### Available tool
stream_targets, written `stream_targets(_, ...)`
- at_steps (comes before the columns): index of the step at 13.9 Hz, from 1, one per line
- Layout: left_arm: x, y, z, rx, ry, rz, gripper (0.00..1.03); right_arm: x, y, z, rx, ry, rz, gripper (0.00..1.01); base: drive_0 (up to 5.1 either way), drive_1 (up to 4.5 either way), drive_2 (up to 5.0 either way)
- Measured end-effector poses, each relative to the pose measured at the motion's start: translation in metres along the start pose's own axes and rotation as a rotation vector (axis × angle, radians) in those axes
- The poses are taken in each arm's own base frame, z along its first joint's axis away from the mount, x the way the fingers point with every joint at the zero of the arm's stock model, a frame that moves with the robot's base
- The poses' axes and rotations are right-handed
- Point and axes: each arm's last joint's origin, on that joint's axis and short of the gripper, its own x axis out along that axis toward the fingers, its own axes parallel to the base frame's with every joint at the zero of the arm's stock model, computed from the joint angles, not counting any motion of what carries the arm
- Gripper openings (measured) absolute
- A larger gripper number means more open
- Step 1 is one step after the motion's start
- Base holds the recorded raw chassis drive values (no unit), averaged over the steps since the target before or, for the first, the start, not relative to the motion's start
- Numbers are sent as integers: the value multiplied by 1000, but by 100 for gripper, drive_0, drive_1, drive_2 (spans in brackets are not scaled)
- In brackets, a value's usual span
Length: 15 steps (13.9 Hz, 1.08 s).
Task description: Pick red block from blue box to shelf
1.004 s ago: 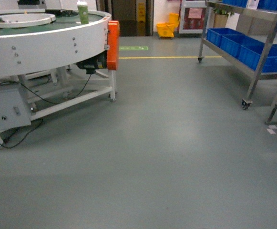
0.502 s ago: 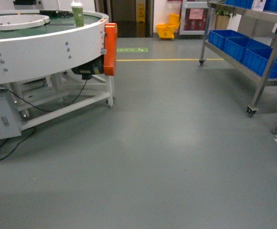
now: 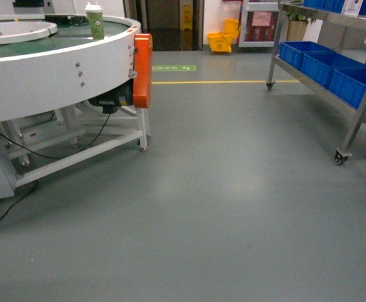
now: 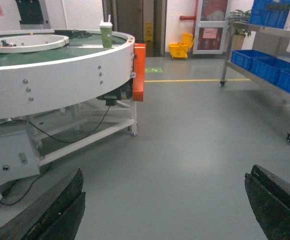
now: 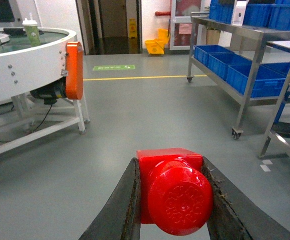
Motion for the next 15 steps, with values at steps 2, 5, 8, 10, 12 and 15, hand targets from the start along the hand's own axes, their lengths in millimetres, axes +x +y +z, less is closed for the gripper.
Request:
stream_targets(2,0,0,0,0,0,-1,98,0,0,0,0,0,0,27,-1,420,-422)
stream_targets(5,0,0,0,0,1,-1,98,0,0,0,0,2,0,27,-6,415,-427)
stream_targets(8,0,0,0,0,0,-1,98,0,0,0,0,3,0,27,3,424,-419)
stream_targets(10,0,0,0,0,-1,-1,98,0,0,0,0,1,0,27,11,432,-410)
stream_targets(12,0,0,0,0,0,-1,98,0,0,0,0,3,0,27,10,432,-412)
stream_targets(15,0,0,0,0,1,-1,98,0,0,0,0,-1,0,27,7,430,-416)
